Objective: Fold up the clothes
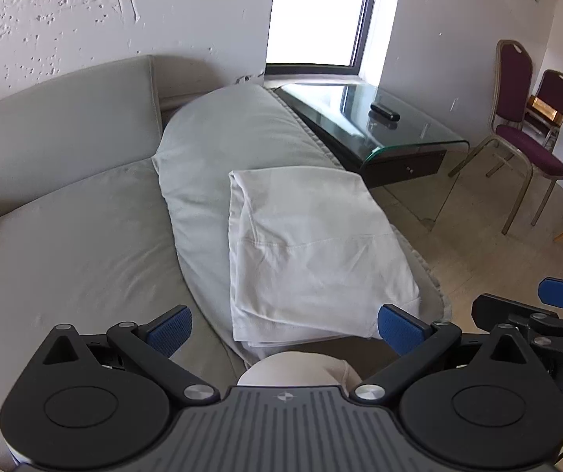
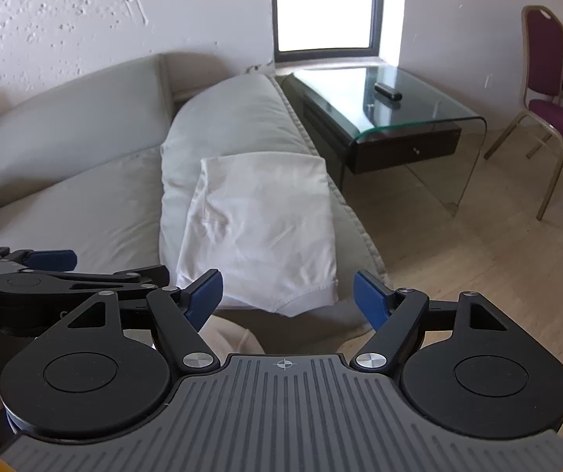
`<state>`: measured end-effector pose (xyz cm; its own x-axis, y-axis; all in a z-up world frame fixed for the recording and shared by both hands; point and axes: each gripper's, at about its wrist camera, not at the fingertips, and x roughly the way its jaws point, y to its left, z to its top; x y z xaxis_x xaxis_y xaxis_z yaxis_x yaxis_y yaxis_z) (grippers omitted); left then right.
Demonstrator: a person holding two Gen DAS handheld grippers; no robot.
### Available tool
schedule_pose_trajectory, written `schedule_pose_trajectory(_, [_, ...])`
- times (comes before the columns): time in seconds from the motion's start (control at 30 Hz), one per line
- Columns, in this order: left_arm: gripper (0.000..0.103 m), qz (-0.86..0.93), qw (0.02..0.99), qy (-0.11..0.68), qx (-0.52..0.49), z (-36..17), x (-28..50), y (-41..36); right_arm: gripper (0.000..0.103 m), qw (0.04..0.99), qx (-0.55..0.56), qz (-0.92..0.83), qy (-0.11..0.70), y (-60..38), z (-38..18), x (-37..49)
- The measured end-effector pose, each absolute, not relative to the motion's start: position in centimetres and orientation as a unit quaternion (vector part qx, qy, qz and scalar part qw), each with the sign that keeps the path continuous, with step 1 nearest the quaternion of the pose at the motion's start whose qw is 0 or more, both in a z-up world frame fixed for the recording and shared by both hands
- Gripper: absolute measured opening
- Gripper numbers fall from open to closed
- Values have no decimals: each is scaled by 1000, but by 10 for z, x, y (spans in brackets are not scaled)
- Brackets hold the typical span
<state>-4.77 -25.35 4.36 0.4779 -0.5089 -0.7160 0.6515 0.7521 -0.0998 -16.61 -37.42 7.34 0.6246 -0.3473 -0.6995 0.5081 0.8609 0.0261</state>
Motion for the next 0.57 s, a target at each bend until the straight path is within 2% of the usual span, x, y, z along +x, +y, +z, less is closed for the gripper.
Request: schedule_pose_trajectory(0.57, [102,-333,853,389,100,36,-45,-259,79,891,119,-240,366,-377,64,-164])
